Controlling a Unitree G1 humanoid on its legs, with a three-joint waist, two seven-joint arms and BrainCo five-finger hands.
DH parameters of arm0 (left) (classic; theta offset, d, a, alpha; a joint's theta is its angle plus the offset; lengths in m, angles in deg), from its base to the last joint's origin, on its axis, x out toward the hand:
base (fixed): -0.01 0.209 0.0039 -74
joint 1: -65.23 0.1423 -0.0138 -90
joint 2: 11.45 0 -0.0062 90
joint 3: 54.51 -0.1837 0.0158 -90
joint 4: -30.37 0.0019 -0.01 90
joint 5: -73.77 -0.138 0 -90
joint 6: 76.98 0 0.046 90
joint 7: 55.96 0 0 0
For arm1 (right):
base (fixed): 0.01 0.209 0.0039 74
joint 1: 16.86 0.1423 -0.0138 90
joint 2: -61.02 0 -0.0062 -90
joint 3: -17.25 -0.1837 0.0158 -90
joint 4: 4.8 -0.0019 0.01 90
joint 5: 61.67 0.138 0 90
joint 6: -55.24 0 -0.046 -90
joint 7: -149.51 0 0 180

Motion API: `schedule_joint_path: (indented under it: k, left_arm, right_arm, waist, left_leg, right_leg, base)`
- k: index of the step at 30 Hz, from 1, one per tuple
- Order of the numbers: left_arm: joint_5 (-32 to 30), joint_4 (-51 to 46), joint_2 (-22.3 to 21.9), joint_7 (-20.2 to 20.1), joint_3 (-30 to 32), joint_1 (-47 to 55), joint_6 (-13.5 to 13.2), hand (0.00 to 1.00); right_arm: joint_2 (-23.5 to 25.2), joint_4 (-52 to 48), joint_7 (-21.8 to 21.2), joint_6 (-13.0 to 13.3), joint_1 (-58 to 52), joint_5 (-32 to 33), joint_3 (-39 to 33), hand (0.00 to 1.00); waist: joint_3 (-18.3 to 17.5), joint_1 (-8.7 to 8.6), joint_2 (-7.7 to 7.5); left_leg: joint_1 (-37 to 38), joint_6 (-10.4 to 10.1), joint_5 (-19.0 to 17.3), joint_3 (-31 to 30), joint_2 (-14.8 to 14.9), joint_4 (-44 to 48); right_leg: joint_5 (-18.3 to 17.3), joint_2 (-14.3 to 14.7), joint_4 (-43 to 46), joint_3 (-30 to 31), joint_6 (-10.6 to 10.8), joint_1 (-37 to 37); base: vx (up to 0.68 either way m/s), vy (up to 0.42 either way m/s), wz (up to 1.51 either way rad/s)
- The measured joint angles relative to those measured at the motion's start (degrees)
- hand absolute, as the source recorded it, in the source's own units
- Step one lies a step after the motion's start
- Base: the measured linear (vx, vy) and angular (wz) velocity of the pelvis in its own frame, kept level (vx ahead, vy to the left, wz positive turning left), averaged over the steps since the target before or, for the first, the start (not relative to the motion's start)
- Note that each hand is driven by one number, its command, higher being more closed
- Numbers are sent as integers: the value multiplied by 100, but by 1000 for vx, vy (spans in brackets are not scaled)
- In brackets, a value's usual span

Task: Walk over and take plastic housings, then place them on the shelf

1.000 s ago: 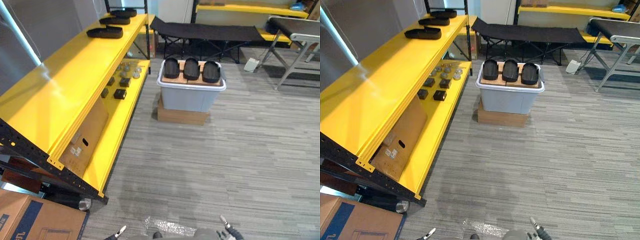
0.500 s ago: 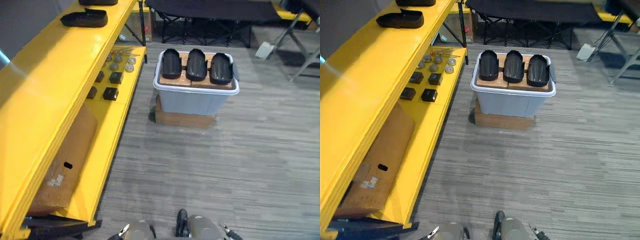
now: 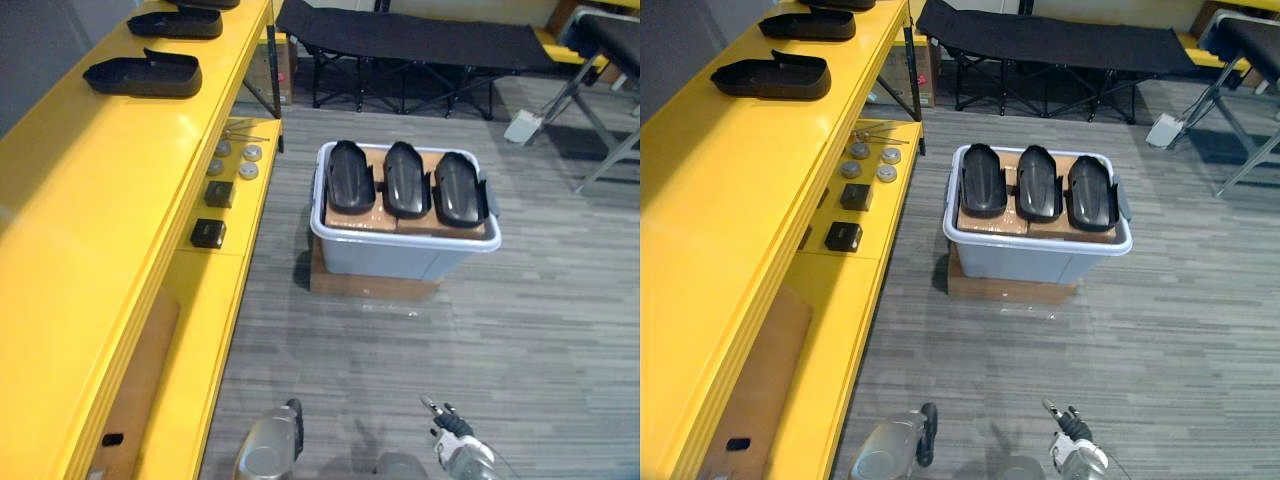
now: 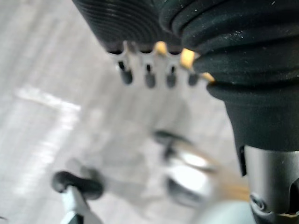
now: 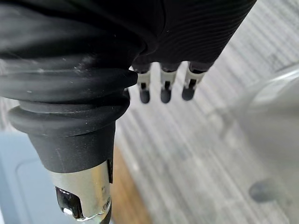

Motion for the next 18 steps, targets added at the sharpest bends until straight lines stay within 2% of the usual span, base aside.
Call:
schedule_joint_path:
  k: [1,2,3,4,6,7,8,9,10,11,12,14,15,16,17,18]
  left_arm:
    - [45,0,47,21,-9,-3,-22,0]
    - [83,-8,107,29,-15,-72,-62,0]
    - [183,-87,65,16,-28,-248,-129,0]
    - [262,-152,23,6,-47,-348,-151,0]
    - [499,-229,-136,-11,-69,-539,-304,0]
    - [529,-224,-154,-9,-61,-556,-321,0]
    - [548,-195,-155,-8,-53,-557,-323,0]
    - [648,-179,-140,-10,-16,-538,-312,0]
    - [684,-176,-122,-10,1,-503,-298,0]
    - [691,-132,-57,-44,108,-468,-268,0]
    - [655,19,-219,-34,137,-502,-170,0]
    - [627,93,-394,4,142,-464,-135,0]
    - [627,117,-437,72,144,-460,-129,0]
    - [621,188,-497,84,143,-457,-128,0]
    - [607,227,-514,80,147,-462,-135,0]
    - [470,258,-528,79,147,-469,-198,0]
  right_arm:
    - [4,20,11,0,-2,-57,69,0]
    - [4,15,76,-9,13,-85,203,0]
    - [-74,-28,119,-11,30,-88,196,0]
    - [-127,-41,172,-5,48,-90,182,0]
    - [-243,-101,306,-11,90,-178,126,0]
    - [-239,-114,316,-11,86,-241,108,0]
    - [-184,-140,318,-24,79,-332,80,0]
    - [-108,-142,310,-32,45,-332,80,0]
    - [-50,-132,308,-45,15,-329,80,0]
    - [25,-56,307,-67,-58,-326,74,0]
    - [-61,-18,309,-95,-55,-310,-22,0]
    - [-334,-11,333,-155,-35,-314,-21,0]
    - [-450,25,333,-191,-19,-314,-24,0]
    - [-477,64,333,-228,-76,-312,-19,0]
    - [-491,53,337,-248,-116,-265,-65,0]
    - [-512,55,337,-251,-136,-209,-75,0]
  waist:
    - [-7,0,28]
    - [-62,-38,126]
    - [-91,-54,207]
    - [-64,-57,255]
    - [-4,-60,468]
    - [-5,-69,473]
    - [-22,-64,460]
    - [-105,-45,323]
    - [-172,-37,206]
    - [-240,-24,88]
    - [-281,-35,384]
    - [-409,-18,594]
    - [-396,-30,681]
    - [-407,-66,686]
    - [-431,-87,727]
    - [-437,-161,753]
  left_leg:
    - [143,0,-41,19,34,-79]
    - [239,-30,-103,12,127,-128]
    - [257,-58,-122,9,234,-127]
    - [287,-111,-154,-1,303,-128]
    - [453,-379,-321,-91,654,-81]
    - [526,-461,-378,-150,743,-67]
    - [659,-649,-527,-217,917,-55]
    - [730,-829,-742,-340,1033,-28]
    - [727,-934,-886,-409,1070,11]
    - [742,-1162,-1191,-597,1182,181]
    - [834,-1198,-1321,-878,1561,203]
    - [828,-1142,-1155,-1118,1697,146]
    - [774,-1130,-894,-1256,1665,333]
    - [631,-1007,-647,-1258,1654,716]
    - [500,-988,-494,-1246,1671,982]
    - [244,-1062,-93,-1230,1711,1547]
  right_leg:
    - [-77,8,-223,-168,-32,-81]
    - [-146,44,-862,-522,-55,-334]
    - [-114,48,-1597,-683,-25,-619]
    - [-32,65,-1965,-681,-15,-723]
    - [729,144,-3214,-326,61,-935]
    - [938,151,-3462,-202,85,-921]
    - [1348,135,-3829,1,184,-910]
    - [1596,97,-4002,85,207,-893]
    - [1615,25,-4048,93,226,-891]
    - [2140,-2,-3991,72,407,-876]
    - [2064,289,-3508,-87,326,-893]
    - [1594,407,-2928,-106,211,-1167]
    - [1282,360,-2555,-147,144,-1210]
    - [1081,314,-2395,-242,94,-1123]
    - [1016,327,-2397,-298,69,-1037]
    - [967,366,-2544,-421,-5,-767]
  base:
    - [447,29,-11]
    - [378,-40,3]
    - [454,-60,12]
    - [364,-87,15]
    - [346,-155,14]
    - [384,-261,20]
    - [397,-361,28]
    - [390,-413,31]
    - [382,-535,38]
    - [428,-672,48]
    - [428,-634,43]
    - [300,-378,15]
    - [312,-388,21]
    - [311,-385,36]
    - [293,-336,40]
    - [311,-298,30]
